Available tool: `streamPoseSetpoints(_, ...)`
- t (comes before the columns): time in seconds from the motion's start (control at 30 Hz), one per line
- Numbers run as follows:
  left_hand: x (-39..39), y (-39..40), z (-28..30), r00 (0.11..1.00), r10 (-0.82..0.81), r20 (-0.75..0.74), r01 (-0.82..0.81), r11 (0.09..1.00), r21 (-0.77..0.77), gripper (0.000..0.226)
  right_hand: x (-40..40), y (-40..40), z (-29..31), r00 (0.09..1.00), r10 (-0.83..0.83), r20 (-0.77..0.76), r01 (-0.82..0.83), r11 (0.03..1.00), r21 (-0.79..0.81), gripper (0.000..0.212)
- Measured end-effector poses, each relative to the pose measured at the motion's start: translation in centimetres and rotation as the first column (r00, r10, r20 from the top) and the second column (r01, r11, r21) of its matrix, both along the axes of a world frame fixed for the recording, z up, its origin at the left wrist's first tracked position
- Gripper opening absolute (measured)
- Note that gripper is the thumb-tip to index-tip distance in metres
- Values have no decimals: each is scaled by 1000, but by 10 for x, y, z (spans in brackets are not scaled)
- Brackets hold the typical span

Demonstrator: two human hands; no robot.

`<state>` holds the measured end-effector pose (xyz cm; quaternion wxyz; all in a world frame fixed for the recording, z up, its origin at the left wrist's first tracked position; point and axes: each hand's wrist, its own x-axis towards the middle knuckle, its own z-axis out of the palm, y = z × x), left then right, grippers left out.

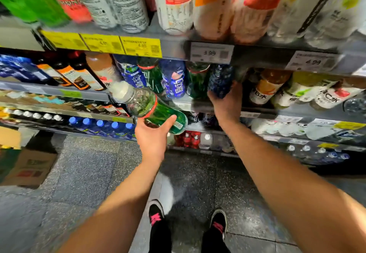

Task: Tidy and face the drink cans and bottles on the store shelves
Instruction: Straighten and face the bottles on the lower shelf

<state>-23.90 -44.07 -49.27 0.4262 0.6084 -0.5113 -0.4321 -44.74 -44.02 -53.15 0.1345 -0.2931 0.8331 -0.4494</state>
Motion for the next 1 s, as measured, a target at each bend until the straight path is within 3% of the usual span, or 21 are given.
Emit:
streamPoseSetpoints(0.2,37,-29,-17,991,-131,18,130,990,49,54,-1,-23,-2,993,-110,42,110,994,-7,102)
streamPoseSetpoints(0.47,33,-38,-13,970,-243,24,242,969,42,44,-8,-17,-3,987,-158,-26,158,987,1,83)
streamPoseSetpoints(0.63,0,-28,-14,956,-265,-124,273,960,54,46,-19,7,0,982,-187,-23,186,981,-56,88)
streamPoseSetpoints(0.73,-29,-20,-18,939,-288,-186,307,948,80,46,-19,28,5,989,-149,-3,148,981,-122,84)
streamPoseSetpoints(0.87,-67,-14,-23,962,-198,-190,219,971,99,71,-14,52,10,984,-169,54,177,956,-233,75)
streamPoseSetpoints(1.0,-106,-9,-22,957,-217,-191,230,972,45,56,-12,85,11,974,-226,36,228,951,-211,50)
